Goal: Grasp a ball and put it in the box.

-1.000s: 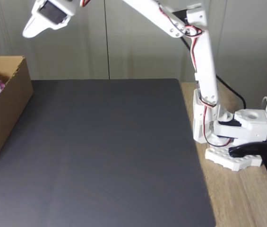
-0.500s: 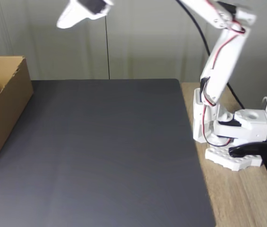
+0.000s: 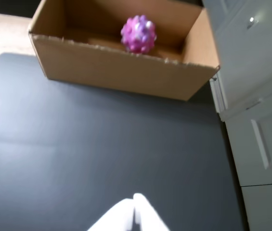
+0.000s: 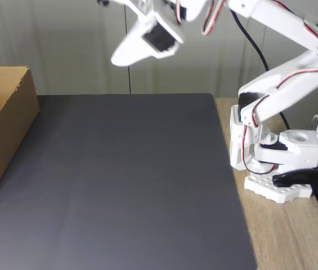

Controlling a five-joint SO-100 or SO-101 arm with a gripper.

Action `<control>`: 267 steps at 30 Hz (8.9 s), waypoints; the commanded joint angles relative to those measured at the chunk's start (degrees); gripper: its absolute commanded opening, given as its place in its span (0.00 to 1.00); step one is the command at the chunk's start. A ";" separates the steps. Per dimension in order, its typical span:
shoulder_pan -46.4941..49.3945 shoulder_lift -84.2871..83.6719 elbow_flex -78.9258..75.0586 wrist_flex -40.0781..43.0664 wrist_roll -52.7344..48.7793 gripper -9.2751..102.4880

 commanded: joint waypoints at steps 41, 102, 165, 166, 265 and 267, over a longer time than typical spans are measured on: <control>0.70 38.76 43.51 -3.69 -3.52 0.09; -6.42 38.85 62.05 9.93 -18.63 0.08; -6.42 38.85 62.05 9.93 -18.63 0.09; -6.42 38.85 62.05 9.93 -18.63 0.09; -6.42 38.85 62.05 9.93 -18.63 0.09; -6.42 38.85 62.05 9.93 -18.63 0.09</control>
